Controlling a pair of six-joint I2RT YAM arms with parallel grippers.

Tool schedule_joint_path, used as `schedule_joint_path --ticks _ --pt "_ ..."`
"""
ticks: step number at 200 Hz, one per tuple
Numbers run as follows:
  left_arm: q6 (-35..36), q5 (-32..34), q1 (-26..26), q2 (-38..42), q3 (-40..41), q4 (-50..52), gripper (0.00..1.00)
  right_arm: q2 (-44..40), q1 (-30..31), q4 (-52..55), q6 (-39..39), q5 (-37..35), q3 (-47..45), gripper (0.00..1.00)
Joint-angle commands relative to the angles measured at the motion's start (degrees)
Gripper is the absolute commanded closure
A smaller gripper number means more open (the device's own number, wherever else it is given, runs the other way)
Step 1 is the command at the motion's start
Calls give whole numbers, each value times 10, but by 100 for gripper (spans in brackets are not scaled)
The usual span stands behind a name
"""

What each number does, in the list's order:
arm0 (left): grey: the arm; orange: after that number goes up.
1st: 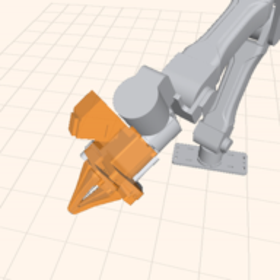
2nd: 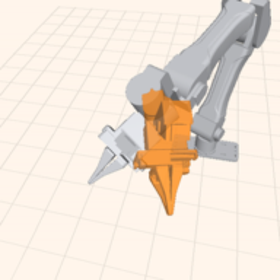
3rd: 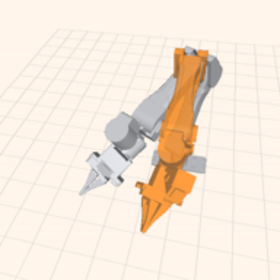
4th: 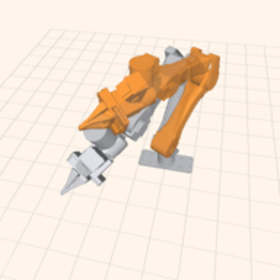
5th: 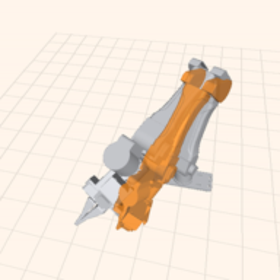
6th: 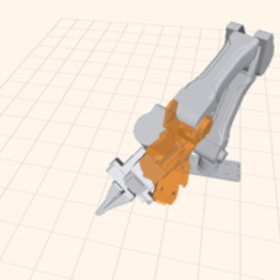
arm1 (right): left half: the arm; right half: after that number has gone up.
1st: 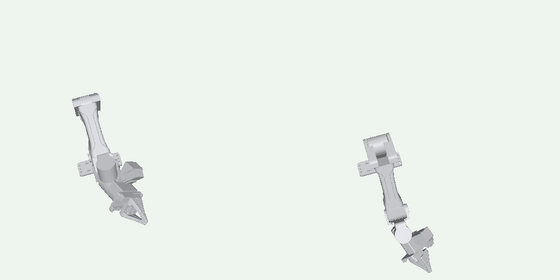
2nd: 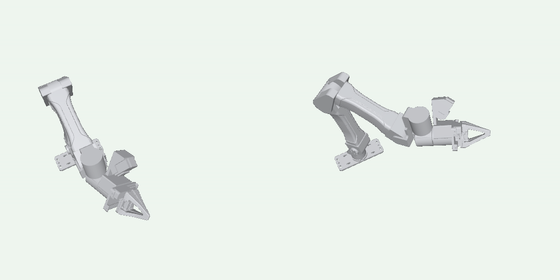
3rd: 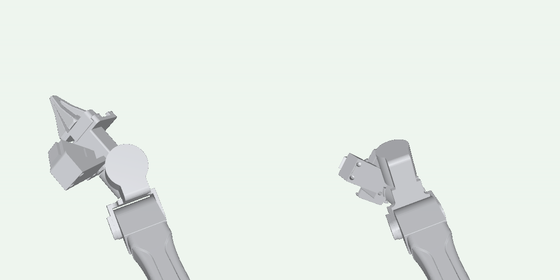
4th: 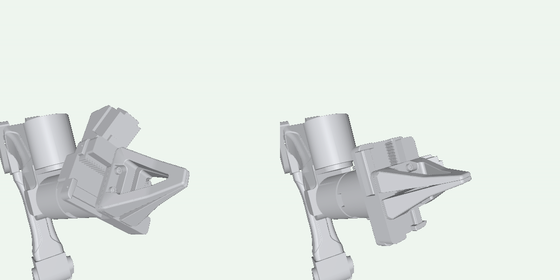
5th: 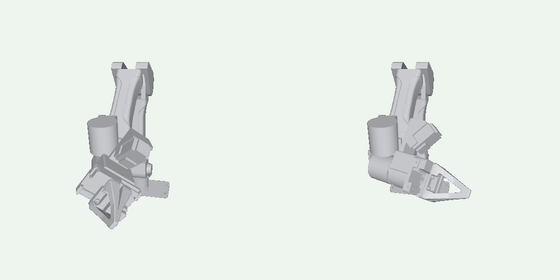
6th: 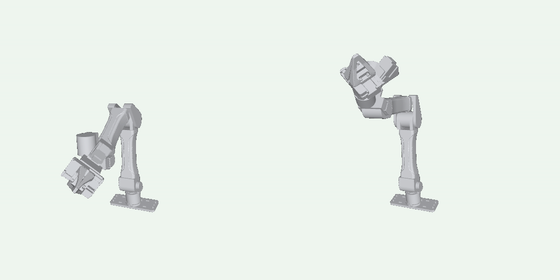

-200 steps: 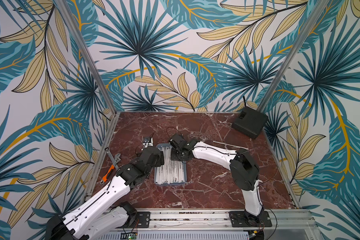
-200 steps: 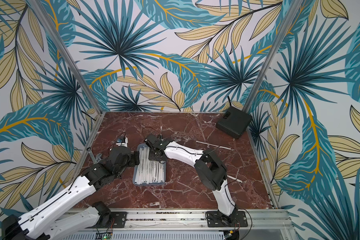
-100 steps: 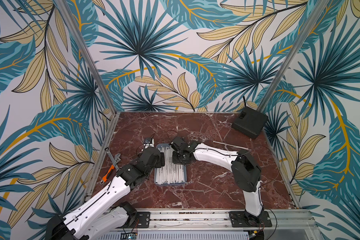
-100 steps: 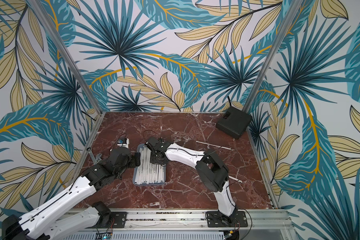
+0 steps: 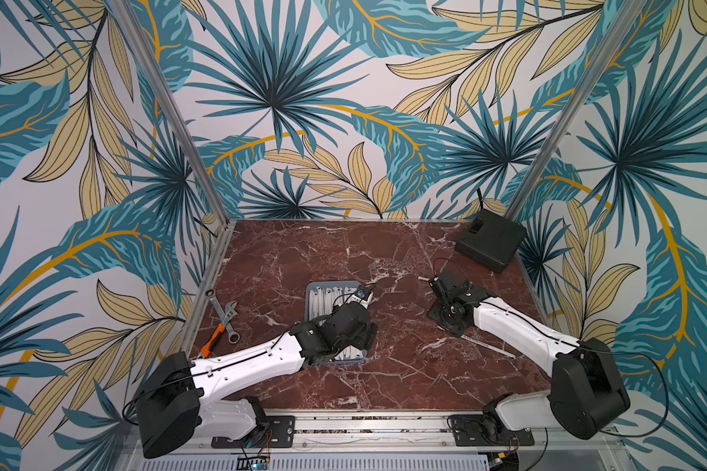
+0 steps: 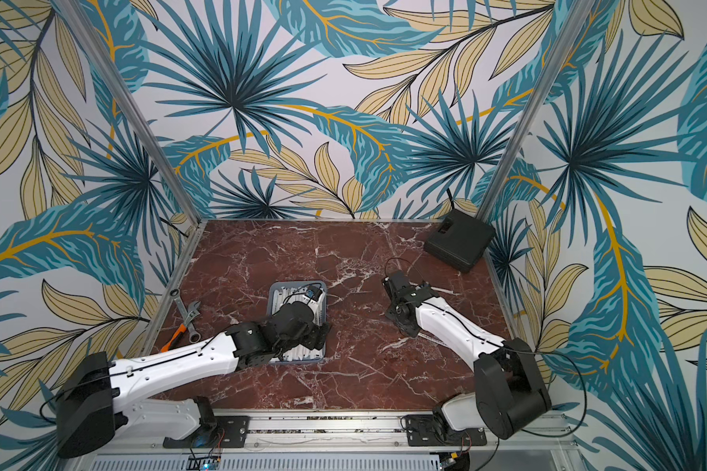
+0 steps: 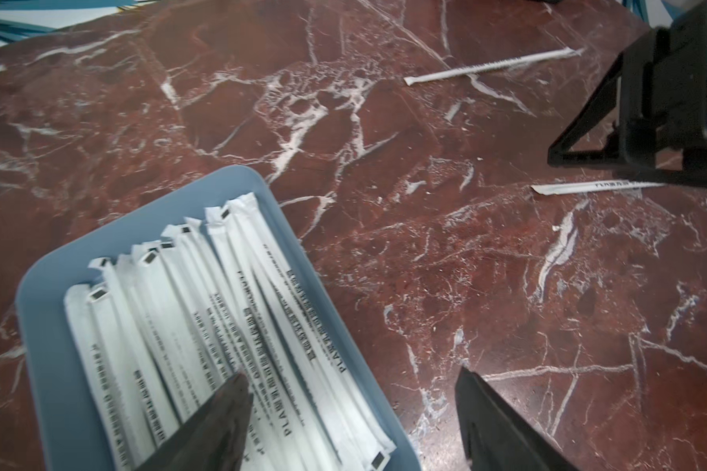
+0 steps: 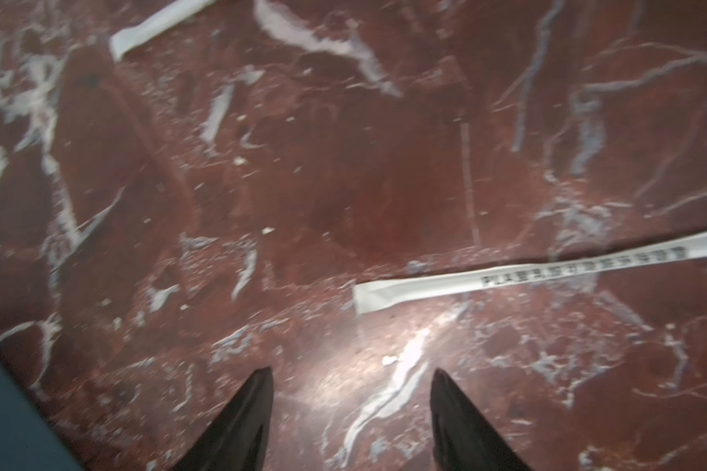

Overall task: Put the straws into the storage box
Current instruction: Adjust the straw at the center of the board.

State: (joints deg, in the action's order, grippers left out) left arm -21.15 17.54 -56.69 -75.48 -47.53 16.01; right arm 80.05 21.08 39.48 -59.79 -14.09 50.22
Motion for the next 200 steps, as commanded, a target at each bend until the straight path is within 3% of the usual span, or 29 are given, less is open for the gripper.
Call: schedule_joint_path --ticks 1,41,119,162,200 --pt "11 10 -7 -5 -33 -39 17 -1 -36 -9 -37 -24 -28 35" --pt "13 56 -7 26 -12 -35 16 35 -72 -26 -74 -7 -42 36" --pt "37 142 -7 77 22 -53 16 61 -75 -60 -127 18 -71 41" --pt "38 162 -7 93 28 -50 16 77 -75 -70 -112 15 -55 57" --pt "37 178 -7 110 37 -48 16 102 -70 -79 -63 28 -31 83"
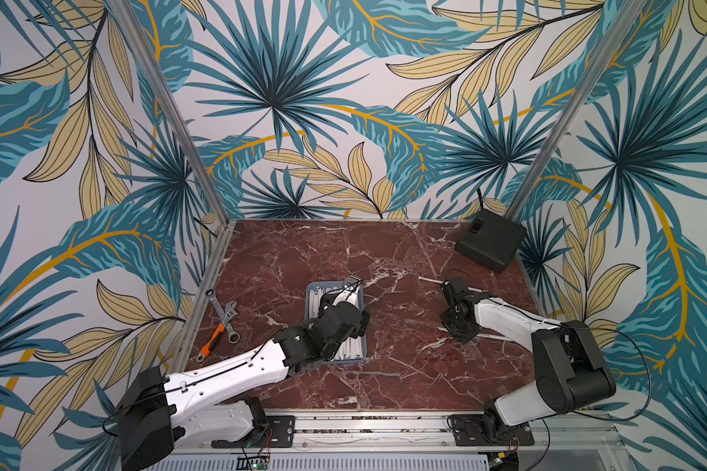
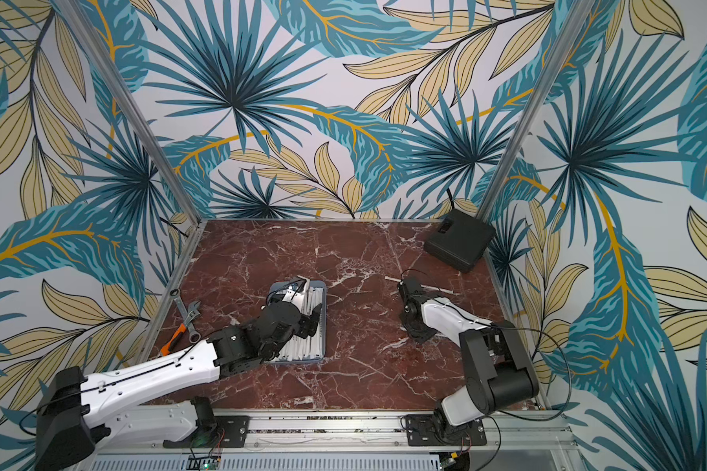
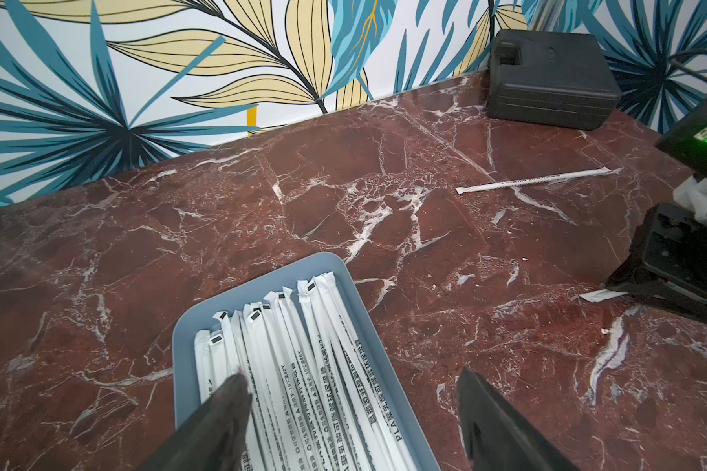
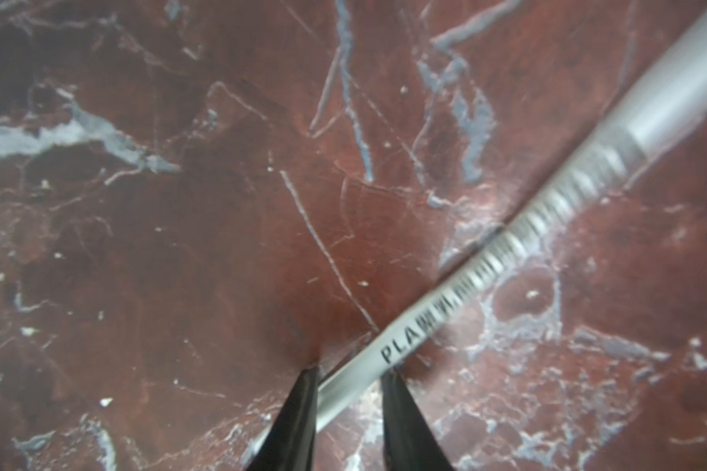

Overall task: Put the straws into the storage box
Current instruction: Adjust the straw at the center of the board, then pick up the straw from the center of the board.

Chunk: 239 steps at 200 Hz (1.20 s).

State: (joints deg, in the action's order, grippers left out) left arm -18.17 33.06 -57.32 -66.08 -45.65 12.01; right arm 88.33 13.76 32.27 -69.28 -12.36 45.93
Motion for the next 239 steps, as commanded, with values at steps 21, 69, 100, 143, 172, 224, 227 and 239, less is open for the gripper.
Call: schedule_joint_path --ticks 21,69,100,143,172,224,227,239 --pt "10 32 -1 23 23 -7 15 24 17 -10 57 15 17 91" --pt "18 46 6 32 22 2 15 53 128 32 109 22 55 98" --pt "20 49 23 45 20 14 14 60 273 96 96 -2 88 99" --pt "-6 37 52 64 16 34 14 40 306 119 160 -39 112 82" --pt "-31 35 61 66 17 70 14 69 268 125 215 -24 162 67" --pt "-50 31 63 73 21 96 14 129 225 122 247 -42 206 66" --pt "-51 31 63 74 21 98 14 131 223 122 247 -43 205 66" --pt "-55 28 66 74 24 104 14 135 209 115 250 -43 203 66"
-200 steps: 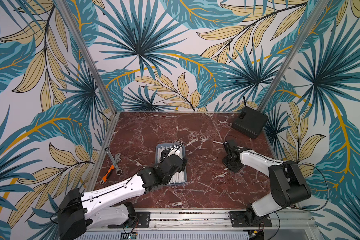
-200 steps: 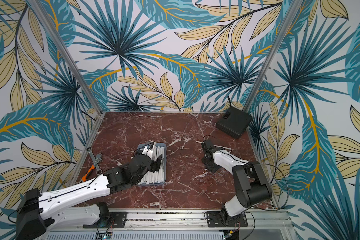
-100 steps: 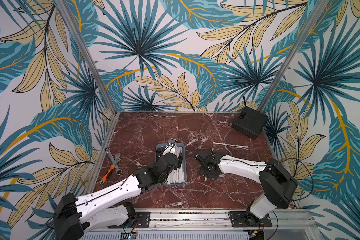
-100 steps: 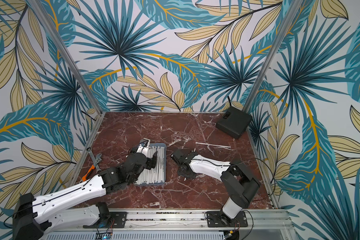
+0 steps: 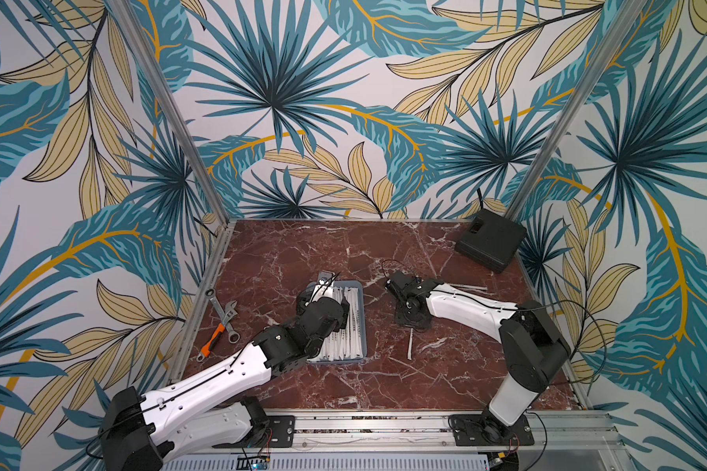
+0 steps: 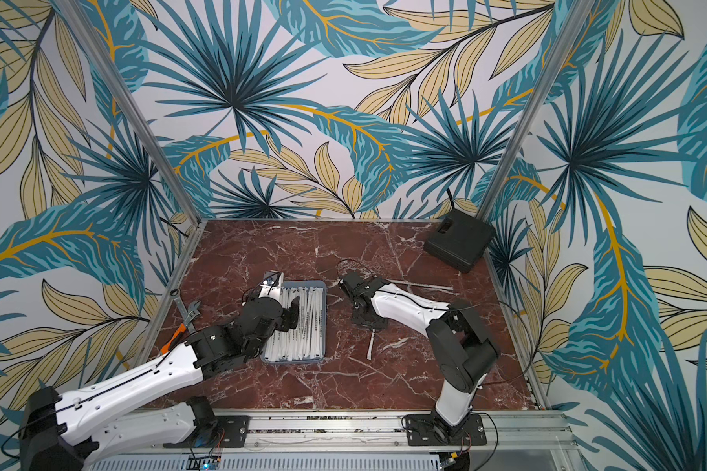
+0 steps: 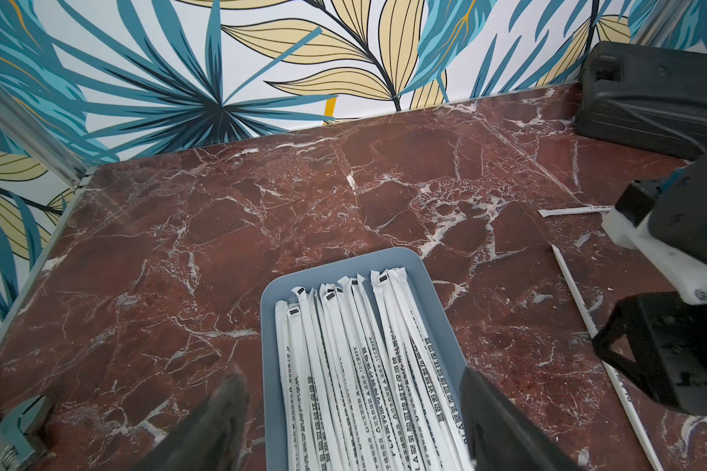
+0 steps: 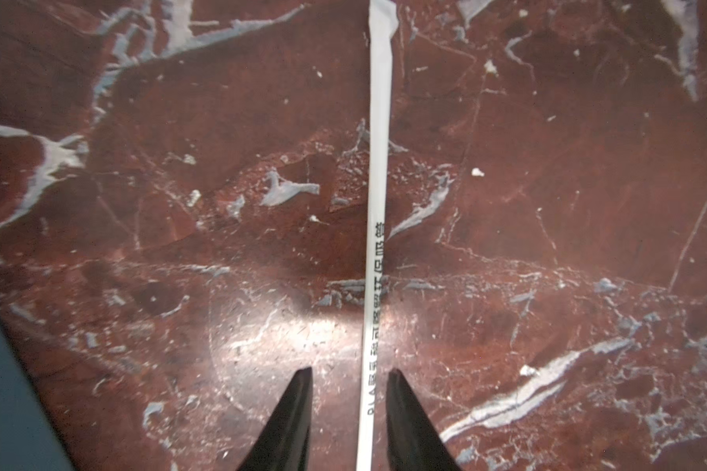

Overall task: Put the straws into the storage box
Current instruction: Pick up the straw from the center of the board.

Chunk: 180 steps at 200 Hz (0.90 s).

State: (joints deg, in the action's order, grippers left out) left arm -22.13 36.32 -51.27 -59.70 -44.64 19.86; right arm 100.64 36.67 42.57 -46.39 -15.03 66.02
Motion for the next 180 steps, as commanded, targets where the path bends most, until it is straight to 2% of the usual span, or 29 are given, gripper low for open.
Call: schedule_joint_path --ticks 1,72,93,125,151,164,180 --pt "-16 -5 5 10 14 25 14 13 -21 12 21 -15 1 66" --pt "-22 -13 20 12 22 36 13 67 -32 -45 22 13 6 73" --pt "-25 -13 24 17 27 39 13 75 -32 -48 22 14 3 77" --pt "-28 -12 31 24 30 42 13 63 -30 -56 32 18 -3 90" --pt "-31 28 42 41 22 73 13 33 -2 -15 36 -5 22 93" --pt "-32 41 67 60 19 94 13 12 22 -3 23 2 41 94" --pt "-33 26 109 84 19 110 13 1 66 5 4 9 76 95"
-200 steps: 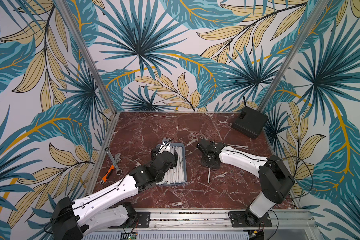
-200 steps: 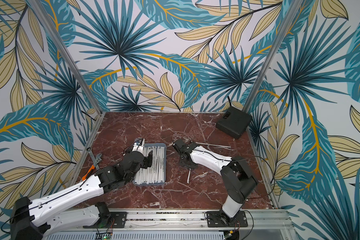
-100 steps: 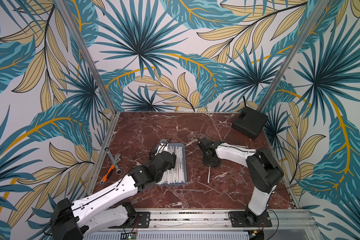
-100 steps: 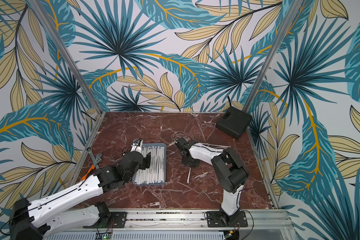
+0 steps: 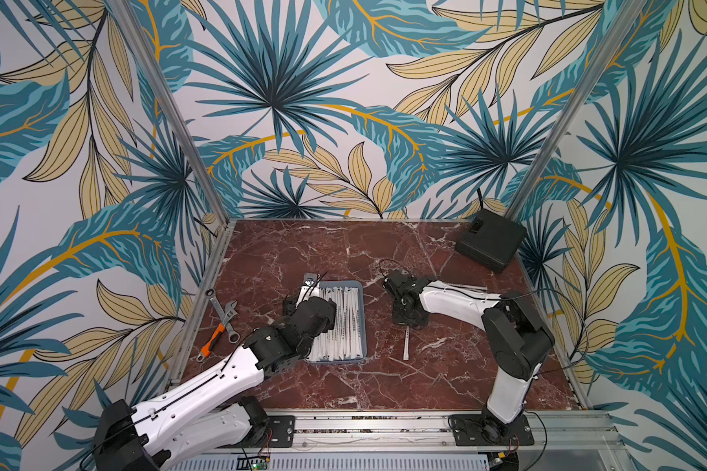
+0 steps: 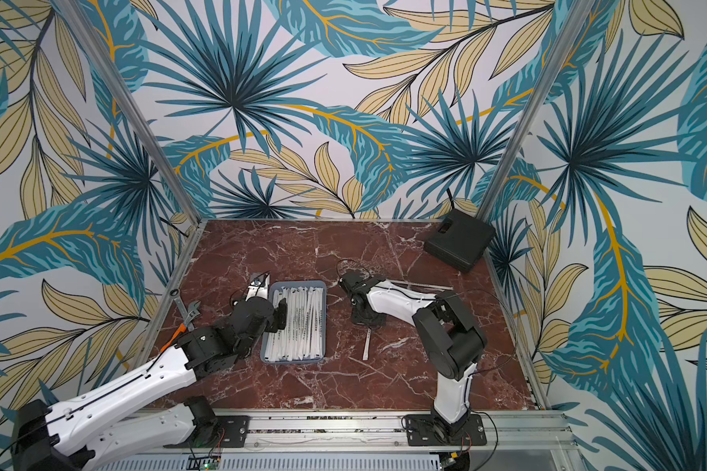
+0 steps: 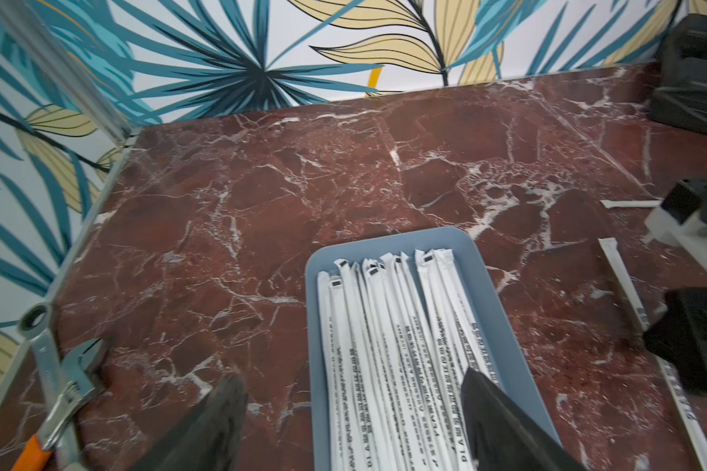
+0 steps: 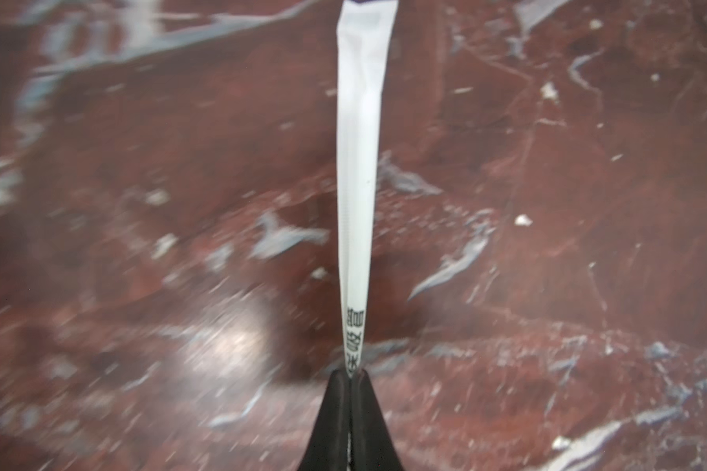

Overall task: Put the straws into the storage box
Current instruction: Pick up the straw from the center of the board, then place the straw in the storage box.

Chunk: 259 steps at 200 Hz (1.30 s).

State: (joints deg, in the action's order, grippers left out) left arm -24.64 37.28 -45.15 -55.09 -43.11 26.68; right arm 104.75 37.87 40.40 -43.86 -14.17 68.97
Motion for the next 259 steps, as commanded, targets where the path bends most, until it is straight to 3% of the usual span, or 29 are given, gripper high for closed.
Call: schedule_joint_path --ticks 1,36,88,164,211,259 --pt "-8 15 51 39 4 42 13 -39 58 28 -22 0 49 95" --pt "-41 -31 122 64 8 74 14 40 150 50 -24 8 206 95" --pt "-58 -51 126 83 22 82 14 166 159 46 -44 45 325 96" --pt "-53 -81 126 57 25 55 14 229 164 17 -98 77 351 96" --pt "-52 -80 126 64 25 62 14 263 164 32 -83 40 361 95" --pt "-46 -80 126 63 15 61 14 189 164 46 -45 57 343 77"
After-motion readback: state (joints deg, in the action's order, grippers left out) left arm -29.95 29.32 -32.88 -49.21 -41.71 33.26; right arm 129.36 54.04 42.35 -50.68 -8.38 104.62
